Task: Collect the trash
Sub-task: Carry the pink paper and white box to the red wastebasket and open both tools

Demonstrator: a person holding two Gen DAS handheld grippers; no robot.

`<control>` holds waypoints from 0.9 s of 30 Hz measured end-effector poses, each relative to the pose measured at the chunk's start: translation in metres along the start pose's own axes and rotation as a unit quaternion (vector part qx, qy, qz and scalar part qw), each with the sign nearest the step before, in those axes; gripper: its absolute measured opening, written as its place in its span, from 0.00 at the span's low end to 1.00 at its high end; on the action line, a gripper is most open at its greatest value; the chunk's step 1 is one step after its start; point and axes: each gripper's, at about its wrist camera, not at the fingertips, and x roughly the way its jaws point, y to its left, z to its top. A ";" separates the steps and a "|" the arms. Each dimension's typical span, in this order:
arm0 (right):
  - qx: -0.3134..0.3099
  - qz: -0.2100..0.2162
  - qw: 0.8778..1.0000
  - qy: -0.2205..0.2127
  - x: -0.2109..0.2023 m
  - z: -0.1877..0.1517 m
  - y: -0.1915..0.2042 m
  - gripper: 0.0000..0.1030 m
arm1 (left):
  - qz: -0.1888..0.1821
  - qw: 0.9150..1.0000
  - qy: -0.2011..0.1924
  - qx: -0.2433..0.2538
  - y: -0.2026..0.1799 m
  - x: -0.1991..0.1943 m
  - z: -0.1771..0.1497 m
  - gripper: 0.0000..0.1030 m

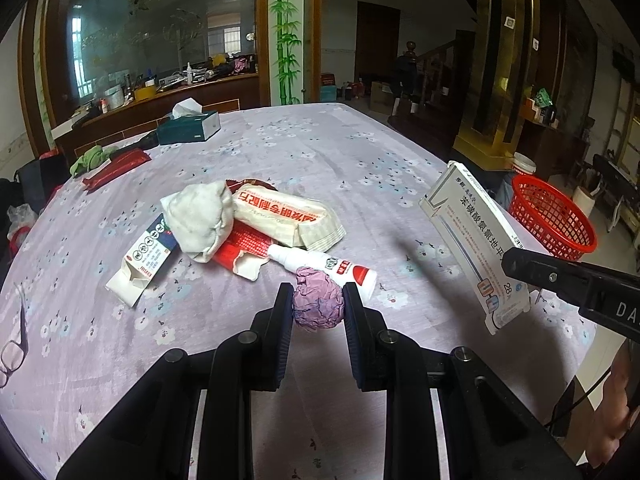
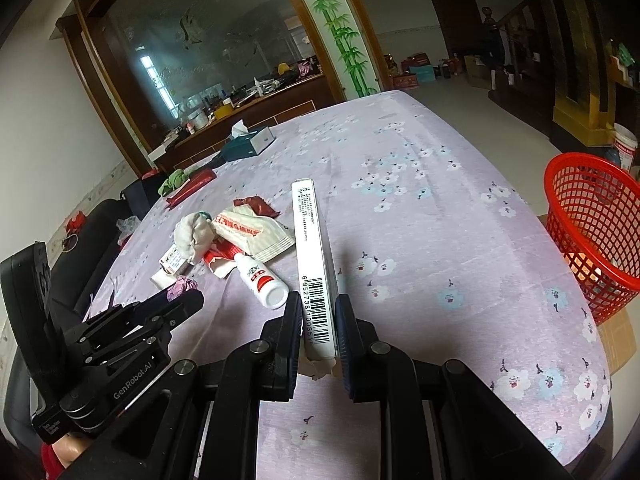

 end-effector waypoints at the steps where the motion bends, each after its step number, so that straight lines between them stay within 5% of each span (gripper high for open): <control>1: 0.002 0.000 1.000 -0.001 -0.002 0.000 -0.002 0.17 | 0.000 1.000 0.001 0.002 -0.002 0.001 0.001 0.23; 7: 0.027 0.000 0.999 -0.021 -0.018 0.009 -0.022 0.17 | -0.018 1.000 0.005 0.013 -0.015 0.004 0.012 0.22; 13: 0.078 -0.028 0.994 -0.076 -0.061 0.027 -0.073 0.17 | -0.087 0.995 0.011 0.039 -0.057 0.006 0.041 0.23; 22: 0.172 -0.110 0.968 -0.144 -0.124 0.044 -0.175 0.18 | -0.222 0.971 0.034 0.085 -0.177 0.027 0.097 0.23; 27: 0.206 -0.130 0.959 -0.143 -0.130 0.050 -0.219 0.18 | -0.262 0.958 0.059 0.096 -0.241 0.055 0.116 0.23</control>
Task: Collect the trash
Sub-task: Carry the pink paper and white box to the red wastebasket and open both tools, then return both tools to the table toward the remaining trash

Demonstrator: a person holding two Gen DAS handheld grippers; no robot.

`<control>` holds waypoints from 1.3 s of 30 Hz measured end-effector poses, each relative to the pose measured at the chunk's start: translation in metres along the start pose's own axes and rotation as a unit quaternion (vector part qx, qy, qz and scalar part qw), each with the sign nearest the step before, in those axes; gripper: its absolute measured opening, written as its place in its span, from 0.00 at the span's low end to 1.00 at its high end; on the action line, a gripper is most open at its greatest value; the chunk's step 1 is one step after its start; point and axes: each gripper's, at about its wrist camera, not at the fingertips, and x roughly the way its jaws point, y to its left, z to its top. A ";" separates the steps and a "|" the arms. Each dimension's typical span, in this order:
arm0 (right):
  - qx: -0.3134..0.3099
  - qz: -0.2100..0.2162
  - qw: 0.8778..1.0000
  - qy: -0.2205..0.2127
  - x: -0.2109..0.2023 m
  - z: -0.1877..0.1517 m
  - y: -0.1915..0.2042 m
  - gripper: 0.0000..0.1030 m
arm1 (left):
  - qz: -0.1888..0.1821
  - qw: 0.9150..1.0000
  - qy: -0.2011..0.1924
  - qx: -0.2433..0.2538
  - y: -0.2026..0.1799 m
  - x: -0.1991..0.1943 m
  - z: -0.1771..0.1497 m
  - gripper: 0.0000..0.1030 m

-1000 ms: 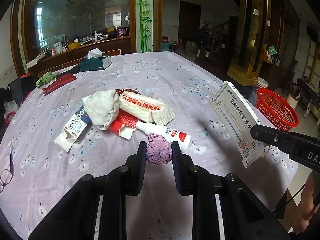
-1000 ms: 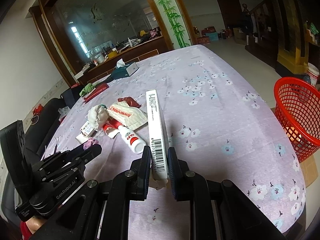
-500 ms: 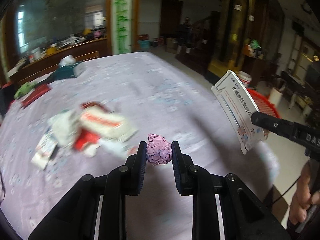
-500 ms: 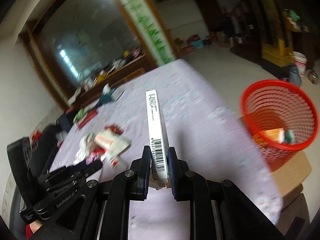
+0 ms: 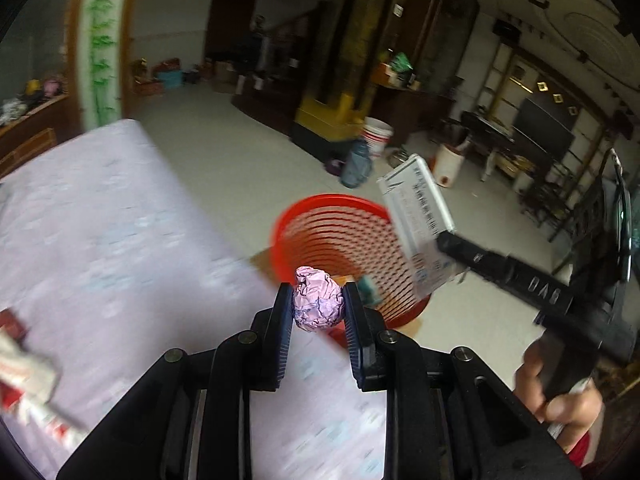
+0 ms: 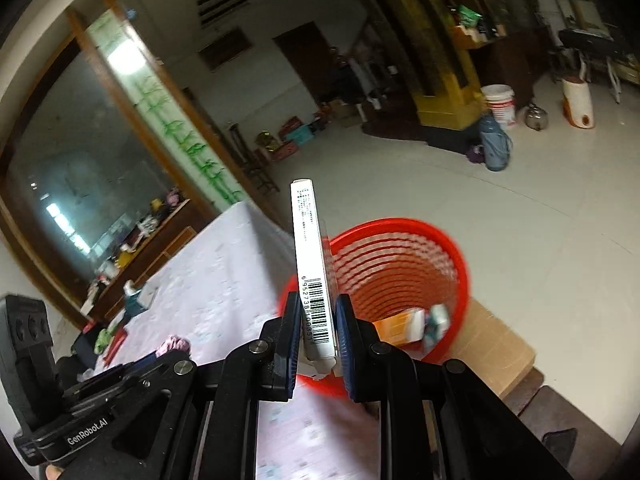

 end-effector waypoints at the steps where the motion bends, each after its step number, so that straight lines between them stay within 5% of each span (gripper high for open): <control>1: 0.004 -0.004 1.000 0.002 0.003 0.002 -0.005 0.18 | -0.004 1.000 0.007 -0.001 -0.005 0.012 0.006 0.23; 4: 0.011 -0.016 1.000 0.011 0.017 0.010 -0.018 0.21 | -0.022 0.999 0.025 -0.006 -0.020 0.048 0.021 0.24; 6: 0.005 -0.032 0.999 0.016 0.026 0.013 -0.023 0.22 | -0.017 0.999 0.034 -0.014 -0.022 0.061 0.023 0.46; 8: 0.006 -0.038 0.999 0.018 0.027 0.014 -0.029 0.33 | -0.019 0.999 0.031 -0.027 -0.021 0.067 0.024 0.55; 18: -0.010 -0.010 1.000 0.006 0.009 0.003 -0.011 0.34 | 0.000 0.999 0.013 -0.036 -0.001 0.018 -0.003 0.60; 21: -0.029 0.005 1.000 0.009 0.005 -0.007 0.010 0.49 | 0.022 0.999 0.007 -0.036 0.009 -0.002 -0.015 0.62; 23: -0.044 0.012 0.999 0.015 0.005 -0.014 0.025 0.50 | 0.037 0.999 0.001 -0.040 0.019 -0.020 -0.027 0.64; 31: -0.102 0.066 0.989 0.081 0.029 -0.056 0.088 0.50 | 0.092 0.993 -0.020 -0.075 0.076 -0.088 -0.072 0.64; 39: -0.179 0.119 0.962 0.170 0.061 -0.110 0.161 0.52 | 0.165 0.976 -0.050 -0.134 0.157 -0.167 -0.129 0.65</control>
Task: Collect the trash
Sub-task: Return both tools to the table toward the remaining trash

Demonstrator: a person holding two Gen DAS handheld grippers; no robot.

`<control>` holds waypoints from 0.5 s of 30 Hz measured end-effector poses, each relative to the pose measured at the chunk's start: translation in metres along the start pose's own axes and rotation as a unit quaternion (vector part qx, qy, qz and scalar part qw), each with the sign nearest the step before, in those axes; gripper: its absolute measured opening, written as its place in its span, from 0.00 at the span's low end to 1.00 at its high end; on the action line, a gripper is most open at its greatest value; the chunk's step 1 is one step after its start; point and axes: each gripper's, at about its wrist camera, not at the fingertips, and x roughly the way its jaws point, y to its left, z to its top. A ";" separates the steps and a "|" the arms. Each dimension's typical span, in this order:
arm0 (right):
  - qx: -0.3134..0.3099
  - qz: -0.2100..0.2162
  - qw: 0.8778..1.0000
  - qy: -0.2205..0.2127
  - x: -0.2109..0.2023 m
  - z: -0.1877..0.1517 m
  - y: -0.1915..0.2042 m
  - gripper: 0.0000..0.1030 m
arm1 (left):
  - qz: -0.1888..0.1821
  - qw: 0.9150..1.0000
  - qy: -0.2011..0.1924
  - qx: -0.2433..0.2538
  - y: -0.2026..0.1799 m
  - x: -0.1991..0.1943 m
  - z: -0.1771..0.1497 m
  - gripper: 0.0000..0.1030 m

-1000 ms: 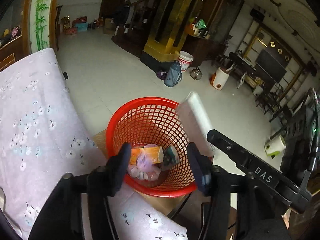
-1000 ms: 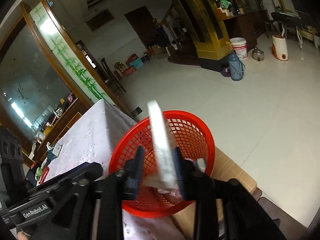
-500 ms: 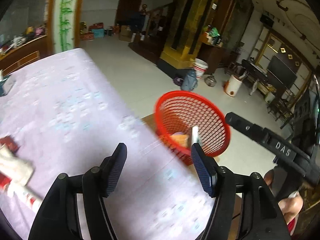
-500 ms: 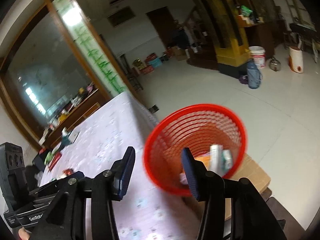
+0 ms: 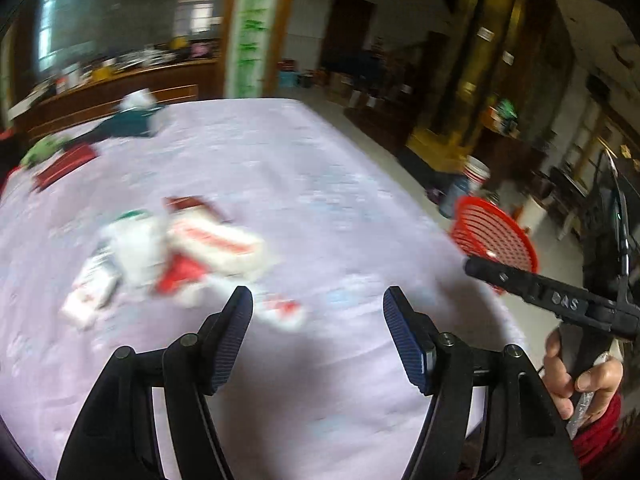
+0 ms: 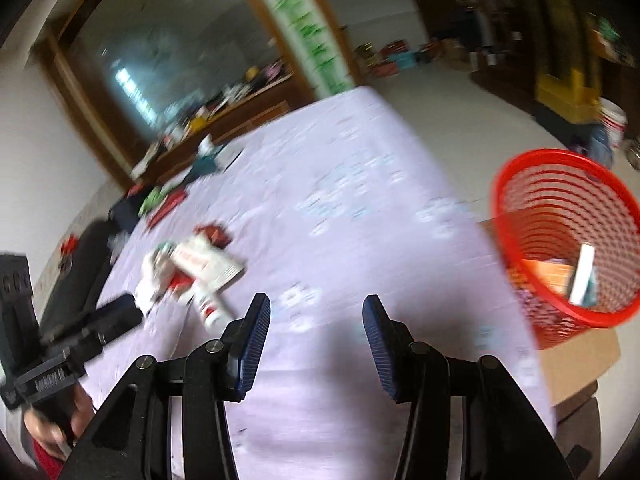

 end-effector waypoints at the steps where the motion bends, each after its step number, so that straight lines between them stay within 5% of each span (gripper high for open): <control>1: -0.008 0.010 1.000 0.011 0.008 -0.001 0.009 0.53 | 0.013 1.000 -0.003 -0.009 0.014 -0.004 -0.002 0.65; 9: -0.083 0.036 0.994 0.068 0.063 -0.007 0.072 0.61 | 0.116 0.991 -0.002 -0.069 0.128 -0.024 -0.006 0.74; 15: -0.153 0.016 0.984 0.092 0.106 -0.007 0.108 0.62 | 0.122 0.990 0.015 -0.072 0.162 -0.013 -0.003 0.76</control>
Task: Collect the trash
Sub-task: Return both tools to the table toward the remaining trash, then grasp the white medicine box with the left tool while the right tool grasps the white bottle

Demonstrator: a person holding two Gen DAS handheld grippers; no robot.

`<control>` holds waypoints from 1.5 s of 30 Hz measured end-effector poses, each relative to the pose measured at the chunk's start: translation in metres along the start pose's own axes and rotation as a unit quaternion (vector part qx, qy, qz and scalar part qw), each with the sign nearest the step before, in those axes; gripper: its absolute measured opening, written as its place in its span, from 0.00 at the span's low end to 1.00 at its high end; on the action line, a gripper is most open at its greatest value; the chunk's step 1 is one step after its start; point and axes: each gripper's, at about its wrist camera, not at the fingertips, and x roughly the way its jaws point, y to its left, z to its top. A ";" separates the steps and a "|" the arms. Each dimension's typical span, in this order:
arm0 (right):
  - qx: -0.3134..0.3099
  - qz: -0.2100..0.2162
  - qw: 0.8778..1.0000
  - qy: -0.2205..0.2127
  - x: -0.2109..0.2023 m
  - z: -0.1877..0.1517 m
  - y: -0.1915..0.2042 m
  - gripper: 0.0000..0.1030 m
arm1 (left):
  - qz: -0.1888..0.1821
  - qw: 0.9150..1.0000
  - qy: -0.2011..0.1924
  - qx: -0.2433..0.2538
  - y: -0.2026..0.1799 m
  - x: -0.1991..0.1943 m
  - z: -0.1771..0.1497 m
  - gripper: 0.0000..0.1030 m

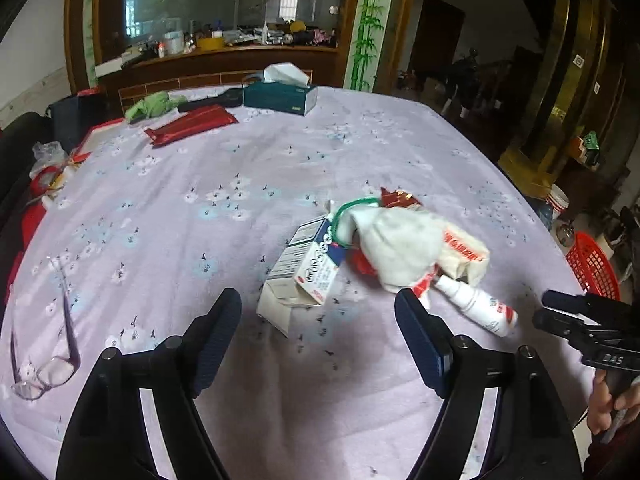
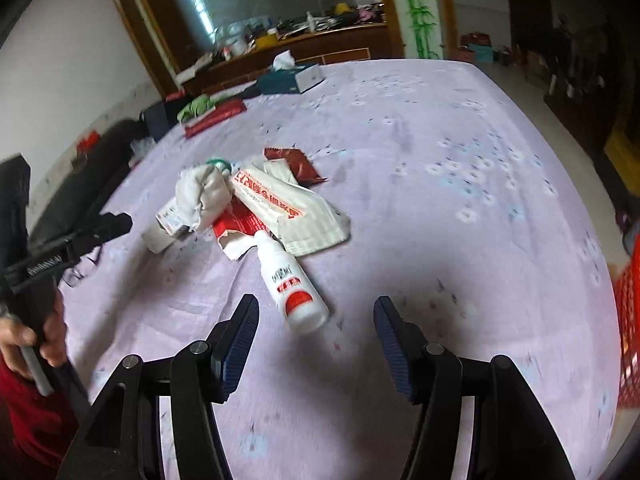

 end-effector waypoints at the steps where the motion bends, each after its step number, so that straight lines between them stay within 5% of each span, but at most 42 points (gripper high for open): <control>1: -0.010 -0.006 1.000 0.005 0.006 0.002 0.003 0.62 | 0.002 1.000 0.006 0.000 0.003 0.005 0.001 0.76; 11: -0.068 -0.039 0.996 0.031 0.040 0.004 0.024 0.61 | -0.005 0.996 0.041 0.077 -0.011 0.044 0.008 0.76; 13: -0.074 -0.043 0.996 0.039 0.044 0.001 0.028 0.43 | 0.006 0.995 0.046 0.090 -0.015 0.054 0.010 0.76; 19: -0.047 -0.024 0.997 0.050 0.033 -0.009 0.024 0.35 | 0.049 0.992 0.050 0.108 -0.020 0.078 0.016 0.75; 22: -0.034 -0.011 0.998 0.051 0.024 -0.017 0.023 0.35 | 0.057 0.992 0.044 0.103 -0.018 0.085 0.018 0.73; 24: -0.026 -0.003 0.998 0.048 0.018 -0.023 0.021 0.34 | 0.060 0.992 0.047 0.099 -0.016 0.089 0.018 0.50; 32: -0.010 0.015 0.999 0.048 0.007 -0.037 0.020 0.34 | 0.037 0.997 0.040 0.046 -0.007 0.067 0.006 0.44; 40: -0.014 0.023 0.998 0.060 0.009 -0.041 0.024 0.34 | -0.035 0.998 0.050 0.004 -0.006 0.022 -0.033 0.42; 45: -0.019 0.019 0.998 0.061 0.012 -0.040 0.029 0.34 | -0.025 0.998 0.056 0.010 -0.010 0.022 -0.043 0.43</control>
